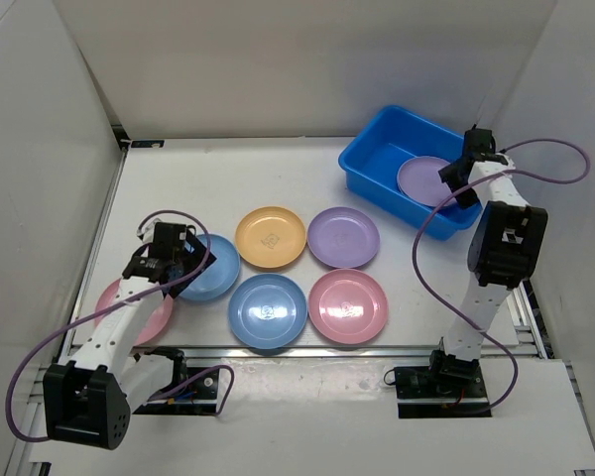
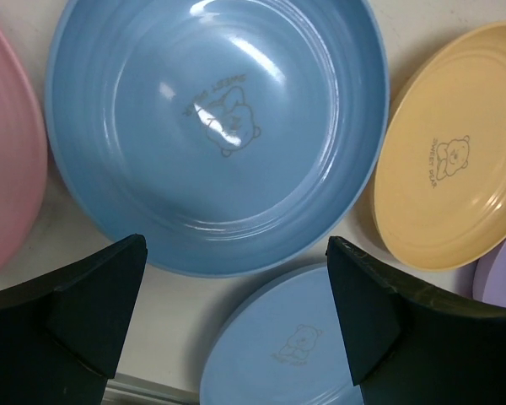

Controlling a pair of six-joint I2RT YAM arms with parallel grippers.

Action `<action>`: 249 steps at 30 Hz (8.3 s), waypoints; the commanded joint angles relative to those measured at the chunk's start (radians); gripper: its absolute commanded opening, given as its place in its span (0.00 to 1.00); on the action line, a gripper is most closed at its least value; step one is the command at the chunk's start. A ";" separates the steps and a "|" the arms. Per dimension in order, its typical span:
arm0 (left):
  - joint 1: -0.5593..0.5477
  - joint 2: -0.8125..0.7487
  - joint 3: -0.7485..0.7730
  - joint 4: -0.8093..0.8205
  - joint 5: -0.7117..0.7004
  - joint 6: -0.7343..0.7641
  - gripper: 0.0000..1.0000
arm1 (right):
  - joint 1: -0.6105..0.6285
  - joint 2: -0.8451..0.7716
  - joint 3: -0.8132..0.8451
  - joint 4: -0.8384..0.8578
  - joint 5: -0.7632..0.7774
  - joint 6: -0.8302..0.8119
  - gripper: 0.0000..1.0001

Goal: Place the plates into the plastic bin on the countertop

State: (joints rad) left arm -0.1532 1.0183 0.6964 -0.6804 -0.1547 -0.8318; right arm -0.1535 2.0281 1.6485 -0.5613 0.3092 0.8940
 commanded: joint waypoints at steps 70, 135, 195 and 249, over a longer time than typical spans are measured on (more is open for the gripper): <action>-0.250 0.181 0.316 0.475 0.231 0.468 0.10 | 0.583 -0.341 -0.128 0.196 -0.880 -0.842 0.94; -0.155 0.204 0.298 0.288 0.041 0.422 0.99 | 0.115 -0.408 -0.129 0.086 -0.364 -0.523 0.91; -0.152 0.061 0.152 0.248 0.115 0.350 0.99 | 0.559 -0.675 -0.511 0.310 -0.147 -0.317 0.00; -0.128 0.256 0.246 0.251 0.210 0.392 0.99 | 0.423 -0.703 -0.494 -0.037 -0.458 -0.643 0.96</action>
State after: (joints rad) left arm -0.2832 1.3334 0.9730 -0.4362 0.0067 -0.4286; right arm 0.2527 1.3289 1.2758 -0.5049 -0.0521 0.2600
